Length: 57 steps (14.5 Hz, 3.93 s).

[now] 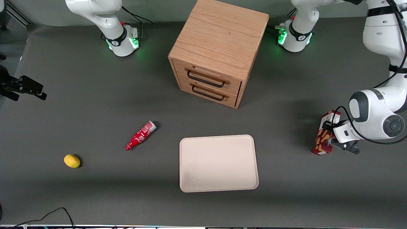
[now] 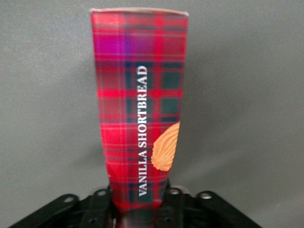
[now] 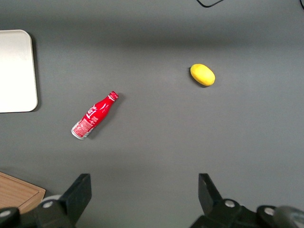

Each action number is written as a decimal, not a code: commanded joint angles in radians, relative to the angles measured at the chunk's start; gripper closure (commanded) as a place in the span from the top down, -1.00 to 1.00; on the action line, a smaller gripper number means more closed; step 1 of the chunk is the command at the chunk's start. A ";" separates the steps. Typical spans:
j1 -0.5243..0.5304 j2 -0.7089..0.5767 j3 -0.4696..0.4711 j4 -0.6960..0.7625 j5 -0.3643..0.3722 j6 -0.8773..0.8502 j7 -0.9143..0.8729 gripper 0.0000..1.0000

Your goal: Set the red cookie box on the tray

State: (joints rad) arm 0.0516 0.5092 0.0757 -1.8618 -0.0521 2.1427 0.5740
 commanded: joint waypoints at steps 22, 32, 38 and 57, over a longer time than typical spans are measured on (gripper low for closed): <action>-0.051 -0.043 -0.358 0.773 -0.002 -0.804 -0.848 -1.00; -0.255 0.233 -0.359 0.647 0.149 -0.224 -1.100 -1.00; -0.286 0.325 -0.356 0.632 0.211 -0.095 -1.123 -1.00; -0.271 0.264 -0.355 0.609 0.233 -0.111 -1.174 1.00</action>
State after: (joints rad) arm -0.2220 0.8488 -0.2838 -1.2404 0.1802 2.0888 -0.5770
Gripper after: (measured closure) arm 0.000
